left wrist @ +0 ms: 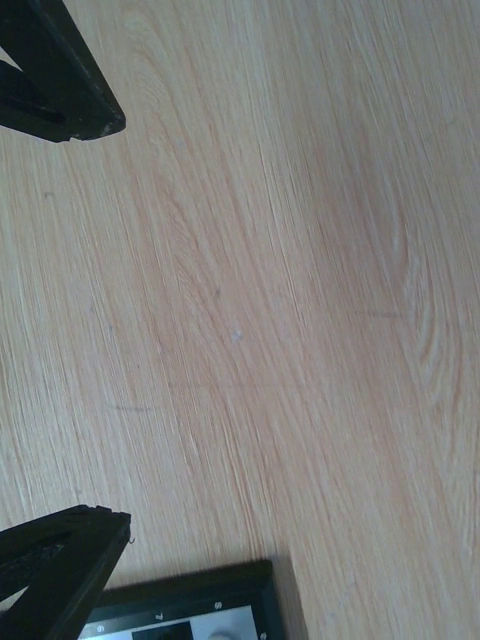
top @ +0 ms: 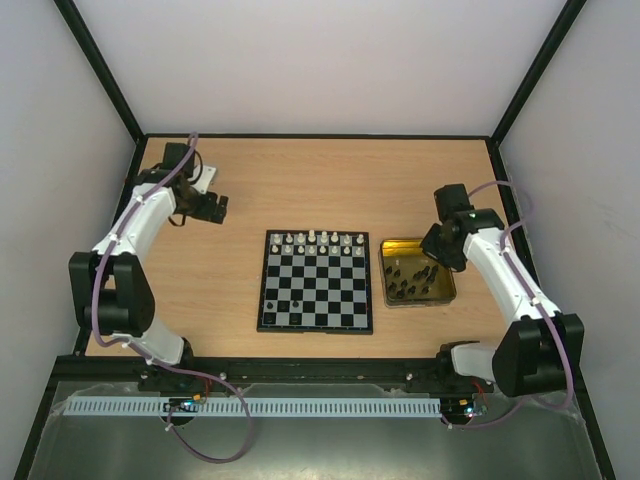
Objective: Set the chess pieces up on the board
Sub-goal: Pick up the chess piece from the storage box.
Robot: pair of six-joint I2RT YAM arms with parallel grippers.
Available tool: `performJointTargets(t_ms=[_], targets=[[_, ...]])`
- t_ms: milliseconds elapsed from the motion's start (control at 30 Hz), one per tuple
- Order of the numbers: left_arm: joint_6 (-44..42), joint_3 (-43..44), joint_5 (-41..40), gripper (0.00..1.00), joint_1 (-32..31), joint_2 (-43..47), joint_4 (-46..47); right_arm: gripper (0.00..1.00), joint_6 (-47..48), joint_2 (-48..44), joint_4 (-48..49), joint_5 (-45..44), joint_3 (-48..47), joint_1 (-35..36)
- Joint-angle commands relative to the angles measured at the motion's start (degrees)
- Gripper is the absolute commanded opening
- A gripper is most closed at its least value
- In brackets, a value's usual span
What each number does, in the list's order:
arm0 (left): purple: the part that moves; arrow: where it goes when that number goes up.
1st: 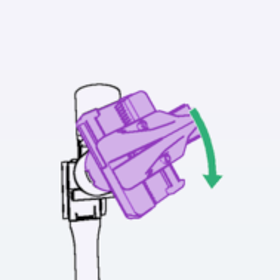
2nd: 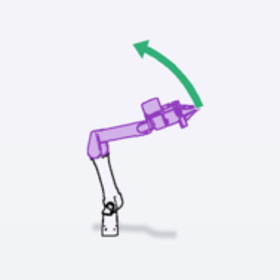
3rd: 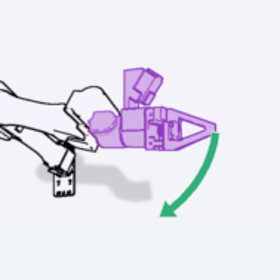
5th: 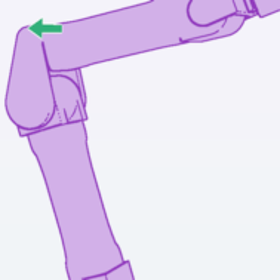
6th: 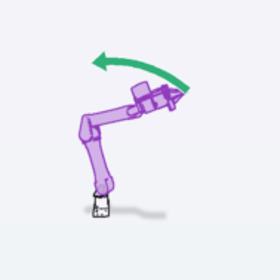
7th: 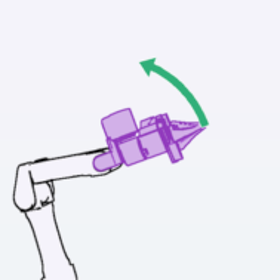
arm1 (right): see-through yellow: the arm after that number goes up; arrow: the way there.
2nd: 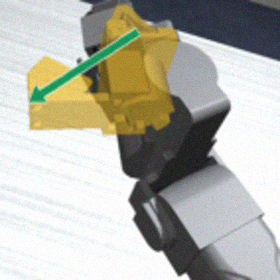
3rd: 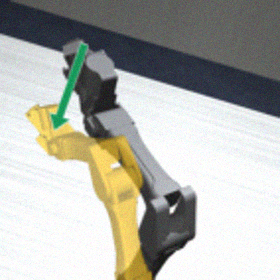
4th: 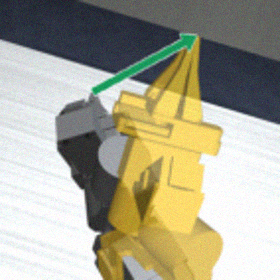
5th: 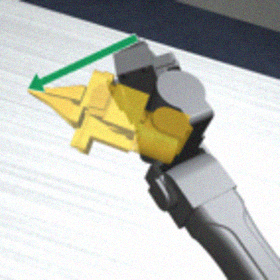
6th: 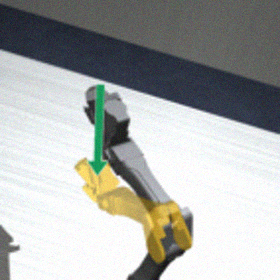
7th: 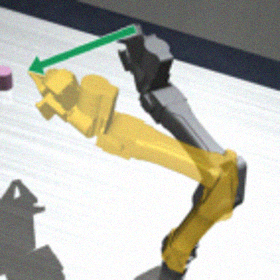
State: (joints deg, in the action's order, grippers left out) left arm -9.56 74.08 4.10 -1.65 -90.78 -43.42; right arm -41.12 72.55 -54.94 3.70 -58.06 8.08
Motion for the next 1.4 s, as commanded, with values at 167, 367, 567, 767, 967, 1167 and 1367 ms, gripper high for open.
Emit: performJointTargets(t_ms=[167,367,567,767,967,1167,1367], targets=[[0.8,-1.3,2.6,0.99,-1.6,-3.9,1.7,0.17,0.8,-2.2,-5.4,1.4,2.6,-0.5],[2.4,0.0,3.3,0.99,-2.0,-3.8,2.2,0.2,1.9,-1.0,-3.0,6.5,6.5,-0.5],[3.0,-0.8,2.9,0.99,-3.6,-2.9,2.7,0.2,4.0,-0.1,-2.7,4.8,6.1,-0.5],[3.5,-0.5,3.1,0.99,-4.3,-2.7,2.8,0.2,3.2,0.7,-1.1,2.9,7.1,-0.9],[3.6,-0.3,3.0,0.99,-4.4,-2.5,2.8,0.2,3.9,1.7,0.6,2.8,8.7,-2.6],[3.6,-0.6,2.8,0.99,-4.4,-2.5,2.9,0.2,4.3,2.0,1.8,2.8,9.2,-3.6],[3.6,-0.5,2.8,0.99,-4.4,-2.6,2.9,0.2,4.4,3.8,3.2,3.0,9.5,-4.3]])
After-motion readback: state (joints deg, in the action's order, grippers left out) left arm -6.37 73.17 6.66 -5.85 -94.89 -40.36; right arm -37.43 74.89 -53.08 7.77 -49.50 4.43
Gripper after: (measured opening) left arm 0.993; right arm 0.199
